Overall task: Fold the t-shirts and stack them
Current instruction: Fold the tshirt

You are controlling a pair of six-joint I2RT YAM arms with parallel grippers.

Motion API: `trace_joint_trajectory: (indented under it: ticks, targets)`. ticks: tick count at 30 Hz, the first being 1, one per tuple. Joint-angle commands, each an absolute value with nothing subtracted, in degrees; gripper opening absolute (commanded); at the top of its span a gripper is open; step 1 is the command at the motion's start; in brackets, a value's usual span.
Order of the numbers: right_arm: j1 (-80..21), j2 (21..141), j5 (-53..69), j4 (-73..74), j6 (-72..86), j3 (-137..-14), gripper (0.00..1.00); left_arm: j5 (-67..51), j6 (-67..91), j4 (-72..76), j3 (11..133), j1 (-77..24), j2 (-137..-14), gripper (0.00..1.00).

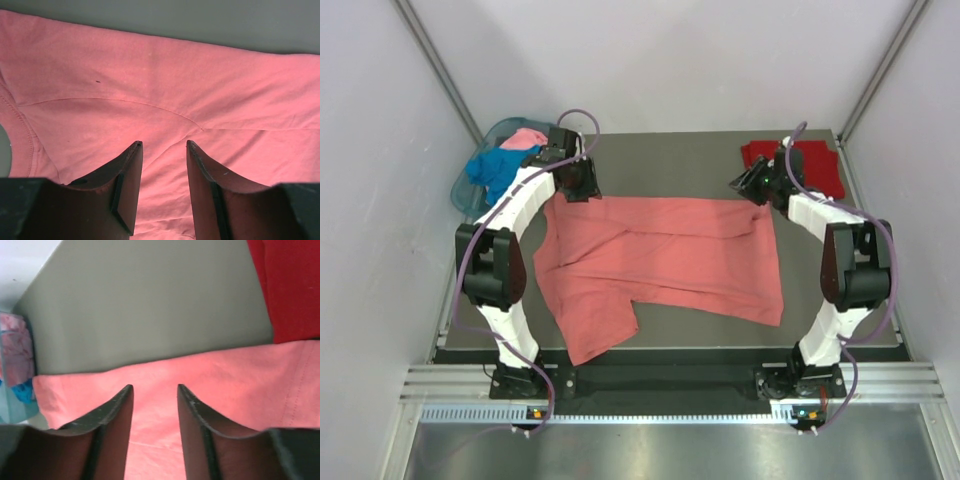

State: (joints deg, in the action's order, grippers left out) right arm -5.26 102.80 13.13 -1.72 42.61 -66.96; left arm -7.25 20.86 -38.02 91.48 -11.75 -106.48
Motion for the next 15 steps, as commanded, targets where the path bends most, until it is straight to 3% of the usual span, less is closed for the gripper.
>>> trace_joint_trajectory:
  ticks: [1, 5, 6, 11, 15]
  targets:
    - [-5.6, 100.8, 12.3, 3.9, 37.0, -68.6, 0.39, -6.9, 20.8, -36.3, 91.4, -11.7, -106.7, 0.45]
    - [-4.7, 95.2, 2.1, 13.3, 40.7, -66.4, 0.32, -6.7, 20.9, -36.5, 91.4, -11.7, -107.1, 0.45]
    - [-4.4, 94.1, 0.5, 16.0, 42.2, -65.5, 0.26, -6.6, 21.0, -36.3, 91.4, -11.7, -107.3, 0.45]
    - [-3.1, 89.8, -2.4, 13.4, 46.6, -57.6, 0.14, -7.1, 21.3, -36.5, 91.7, -11.8, -107.5, 0.45]
    - [-3.1, 91.3, -1.9, 12.0, 48.1, -55.6, 0.11, -7.3, 21.4, -36.7, 91.7, -11.7, -107.3, 0.45]
